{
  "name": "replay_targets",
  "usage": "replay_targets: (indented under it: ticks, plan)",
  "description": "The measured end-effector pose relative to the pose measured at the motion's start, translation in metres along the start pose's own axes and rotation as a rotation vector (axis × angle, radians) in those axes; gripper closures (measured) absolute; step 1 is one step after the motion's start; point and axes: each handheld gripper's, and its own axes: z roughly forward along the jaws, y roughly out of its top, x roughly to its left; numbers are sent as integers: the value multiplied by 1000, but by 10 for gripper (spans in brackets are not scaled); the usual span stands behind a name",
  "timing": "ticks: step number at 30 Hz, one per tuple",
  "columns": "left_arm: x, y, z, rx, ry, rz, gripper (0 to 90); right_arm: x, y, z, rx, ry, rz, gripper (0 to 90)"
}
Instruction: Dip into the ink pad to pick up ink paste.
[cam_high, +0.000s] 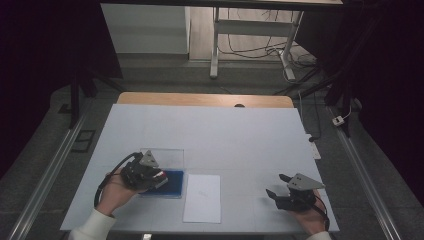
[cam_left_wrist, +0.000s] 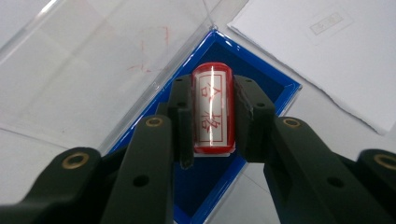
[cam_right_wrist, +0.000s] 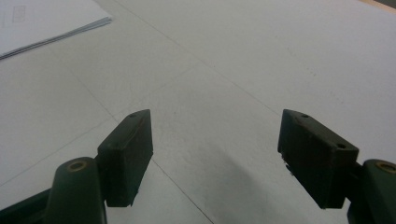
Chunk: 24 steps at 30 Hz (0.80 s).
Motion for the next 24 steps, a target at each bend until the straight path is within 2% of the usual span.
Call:
replay_targets:
  ticks: [9, 24]
  plan:
    - [0, -2, 8, 29, 4, 1, 706, 0, 0, 0, 1, 0, 1, 260]
    - [-2, 0, 10, 43, 17, 2, 707, 1, 0, 1, 2, 0, -1, 260]
